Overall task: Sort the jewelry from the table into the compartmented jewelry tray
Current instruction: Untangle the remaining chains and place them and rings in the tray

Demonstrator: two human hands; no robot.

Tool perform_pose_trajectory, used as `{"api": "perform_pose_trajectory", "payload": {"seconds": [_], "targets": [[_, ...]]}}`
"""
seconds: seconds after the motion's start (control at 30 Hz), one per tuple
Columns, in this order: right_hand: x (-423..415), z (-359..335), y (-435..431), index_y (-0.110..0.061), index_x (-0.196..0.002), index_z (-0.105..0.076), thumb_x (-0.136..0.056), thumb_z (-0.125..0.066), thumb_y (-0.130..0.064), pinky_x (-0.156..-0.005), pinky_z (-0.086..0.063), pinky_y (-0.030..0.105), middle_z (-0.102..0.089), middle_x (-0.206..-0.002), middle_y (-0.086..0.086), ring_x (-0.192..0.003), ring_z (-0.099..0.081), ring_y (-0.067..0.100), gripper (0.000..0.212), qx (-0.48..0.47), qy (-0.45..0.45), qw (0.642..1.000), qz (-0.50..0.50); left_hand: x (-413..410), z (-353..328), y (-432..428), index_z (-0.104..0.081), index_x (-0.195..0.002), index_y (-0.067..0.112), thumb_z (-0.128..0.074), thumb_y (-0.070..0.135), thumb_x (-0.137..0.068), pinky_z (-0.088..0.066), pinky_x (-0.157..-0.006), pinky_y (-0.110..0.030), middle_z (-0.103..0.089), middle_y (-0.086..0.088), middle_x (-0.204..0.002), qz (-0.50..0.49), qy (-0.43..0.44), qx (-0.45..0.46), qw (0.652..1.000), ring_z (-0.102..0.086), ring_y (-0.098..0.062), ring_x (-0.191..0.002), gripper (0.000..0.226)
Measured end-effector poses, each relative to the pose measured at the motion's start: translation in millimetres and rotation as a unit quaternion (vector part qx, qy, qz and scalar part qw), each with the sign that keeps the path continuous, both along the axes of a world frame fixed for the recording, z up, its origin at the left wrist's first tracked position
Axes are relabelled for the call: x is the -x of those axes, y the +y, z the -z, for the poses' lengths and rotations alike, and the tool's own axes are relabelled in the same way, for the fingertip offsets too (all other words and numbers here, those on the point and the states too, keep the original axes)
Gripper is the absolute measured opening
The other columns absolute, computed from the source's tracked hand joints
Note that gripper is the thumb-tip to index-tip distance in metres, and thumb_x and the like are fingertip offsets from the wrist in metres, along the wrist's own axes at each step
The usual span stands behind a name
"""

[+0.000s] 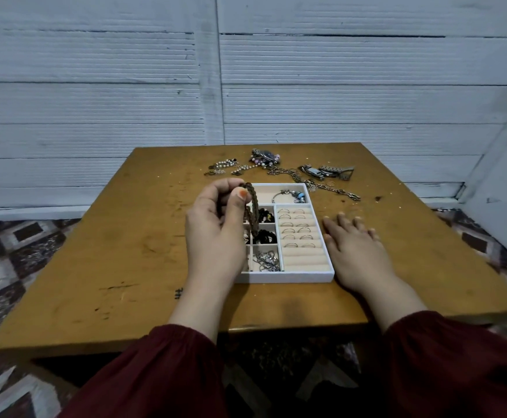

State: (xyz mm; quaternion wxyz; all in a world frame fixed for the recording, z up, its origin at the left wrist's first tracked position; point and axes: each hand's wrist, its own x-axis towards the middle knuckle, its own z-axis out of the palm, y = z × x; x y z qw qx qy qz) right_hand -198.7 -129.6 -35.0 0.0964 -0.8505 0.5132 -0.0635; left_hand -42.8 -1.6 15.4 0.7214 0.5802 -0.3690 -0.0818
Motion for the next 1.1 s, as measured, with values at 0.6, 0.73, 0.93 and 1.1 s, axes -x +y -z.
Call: {"api": "perform_pose_trajectory", "payload": {"seconds": [0.6,0.73,0.93,1.1], "targets": [[-1.3,1.9,-2.0,-0.031,-0.151,-0.017,-0.101,-0.022,-0.039,-0.119,-0.005,0.04,-0.008,-0.161,-0.001,-0.148,-0.004,0.023,0.051,0.003,0.011,1.0,0.001,-23.0,9.7,14.9,-0.063,-0.089,0.025,-0.054,0.012,-0.094,-0.049,-0.066,-0.021,-0.067,0.002,-0.081,0.008,-0.066,-0.139,0.988,-0.058,-0.008,-0.072,0.017],[-1.4,1.3,-2.1,-0.031,-0.152,-0.016,-0.101,-0.021,-0.039,-0.119,-0.005,0.041,-0.008,-0.161,-0.001,-0.148,-0.004,0.023,0.051,0.004,0.015,1.0,0.0,-22.2,15.2,18.2,-0.063,-0.089,0.023,-0.053,0.012,-0.095,-0.049,-0.064,-0.02,-0.067,-0.001,-0.08,0.028,-0.044,-0.173,0.983,-0.059,-0.011,-0.071,0.017],[-1.8,1.0,-1.4,-0.031,-0.152,-0.015,-0.101,-0.021,-0.039,-0.119,-0.005,0.041,-0.009,-0.161,0.0,-0.148,-0.005,0.024,0.051,0.006,0.02,1.0,-0.001,-26.2,20.8,19.8,-0.063,-0.086,0.025,-0.055,0.011,-0.093,-0.054,-0.077,-0.033,-0.069,0.0,-0.083,0.019,-0.036,-0.201,0.979,-0.063,-0.015,-0.079,0.018],[-1.6,0.5,-1.3,-0.031,-0.151,-0.016,-0.101,-0.021,-0.039,-0.119,-0.006,0.041,-0.009,-0.161,-0.001,-0.148,-0.005,0.023,0.051,0.008,0.018,1.0,0.001,-29.0,19.0,22.3,-0.062,-0.081,0.027,-0.061,0.01,-0.089,-0.047,-0.066,-0.024,-0.064,0.008,-0.076,-0.026,-0.077,-0.233,0.969,-0.058,-0.008,-0.07,0.019]]}}
